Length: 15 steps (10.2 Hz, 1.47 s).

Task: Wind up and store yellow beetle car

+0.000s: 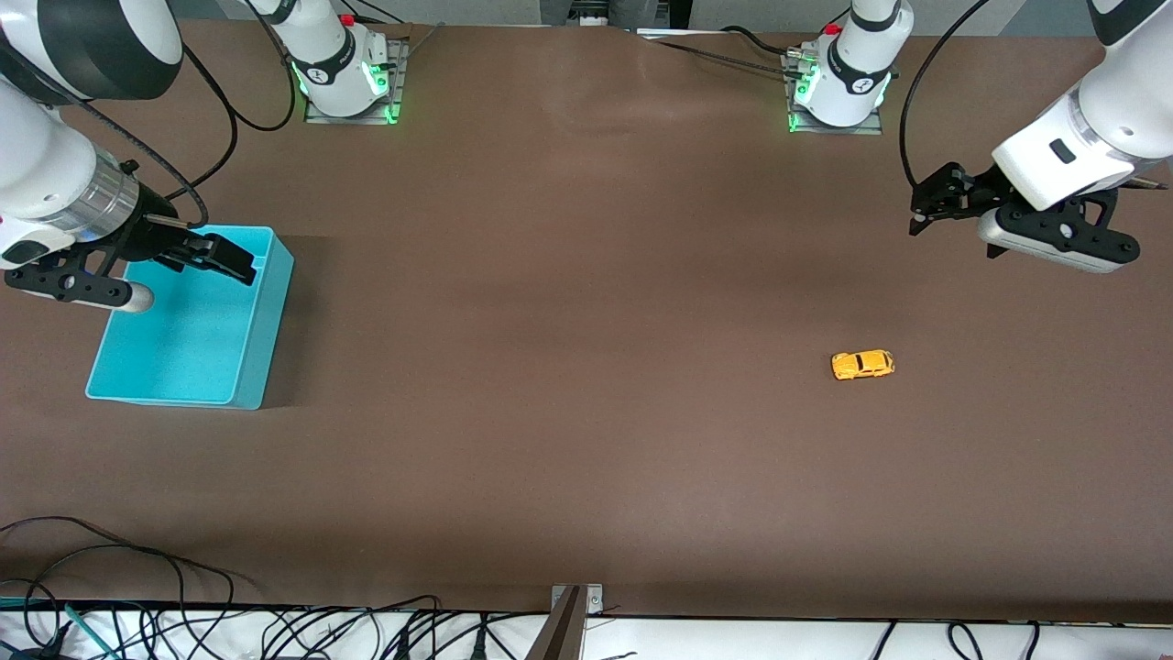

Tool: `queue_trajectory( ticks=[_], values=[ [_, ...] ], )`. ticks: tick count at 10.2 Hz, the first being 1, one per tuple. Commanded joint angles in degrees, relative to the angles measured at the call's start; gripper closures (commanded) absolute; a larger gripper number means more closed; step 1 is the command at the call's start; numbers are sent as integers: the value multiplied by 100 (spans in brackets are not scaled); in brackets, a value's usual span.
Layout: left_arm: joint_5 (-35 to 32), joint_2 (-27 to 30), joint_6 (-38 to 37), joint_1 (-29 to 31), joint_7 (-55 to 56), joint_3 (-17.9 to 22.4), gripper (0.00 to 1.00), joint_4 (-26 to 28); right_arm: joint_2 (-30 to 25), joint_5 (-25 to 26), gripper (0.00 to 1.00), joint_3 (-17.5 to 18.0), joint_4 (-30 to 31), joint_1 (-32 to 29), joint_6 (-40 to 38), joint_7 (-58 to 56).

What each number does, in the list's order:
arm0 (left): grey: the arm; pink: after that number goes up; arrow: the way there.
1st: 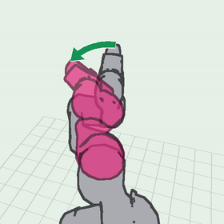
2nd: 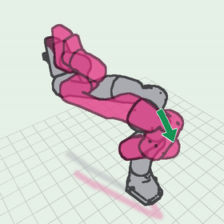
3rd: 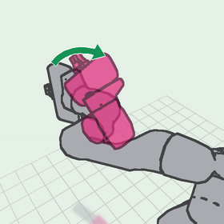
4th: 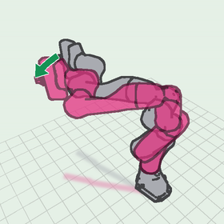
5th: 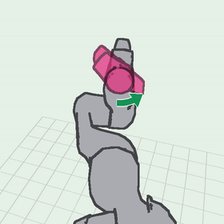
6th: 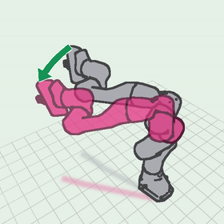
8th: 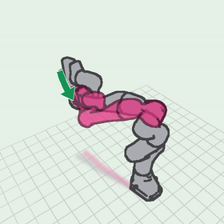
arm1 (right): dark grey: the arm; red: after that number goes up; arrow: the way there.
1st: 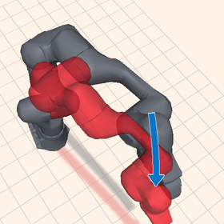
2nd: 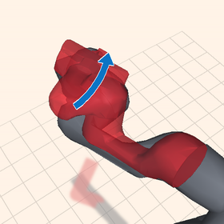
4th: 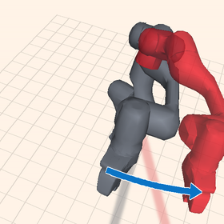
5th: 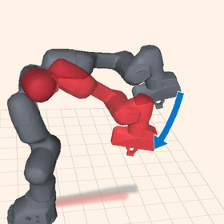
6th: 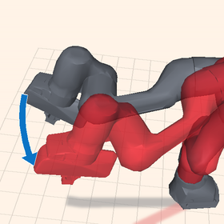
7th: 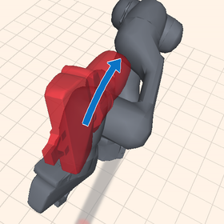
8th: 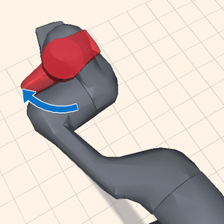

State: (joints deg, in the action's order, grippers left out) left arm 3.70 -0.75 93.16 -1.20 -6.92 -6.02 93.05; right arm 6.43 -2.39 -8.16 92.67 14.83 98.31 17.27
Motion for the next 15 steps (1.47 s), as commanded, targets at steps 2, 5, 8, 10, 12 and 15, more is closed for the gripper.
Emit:
queue_trajectory(
  ticks=[2, 5, 8, 10, 12, 15],
  values=[
    [-342, 146, -227, -239, 410, 136, 0, 144, 60, -42, 0, 16, -152, -33, -119, -13],
    [-415, 85, -438, -232, 411, 119, 0, 47, 60, -42, 0, 16, -152, -33, -119, -13],
    [-379, 93, -483, -231, 411, 119, 0, 38, 69, -51, 0, 16, -144, -33, -119, 4],
    [-370, 93, -588, -144, 394, 119, 0, -32, 86, -42, 0, 16, -152, -33, -119, -4],
    [-283, 67, -676, -152, 420, 110, 0, -164, 86, -42, 0, 16, -152, -33, -119, -13],
    [-282, -108, -676, -196, 385, 101, 0, -190, 86, -33, 0, 16, -152, -33, -119, -22]
  ],
)
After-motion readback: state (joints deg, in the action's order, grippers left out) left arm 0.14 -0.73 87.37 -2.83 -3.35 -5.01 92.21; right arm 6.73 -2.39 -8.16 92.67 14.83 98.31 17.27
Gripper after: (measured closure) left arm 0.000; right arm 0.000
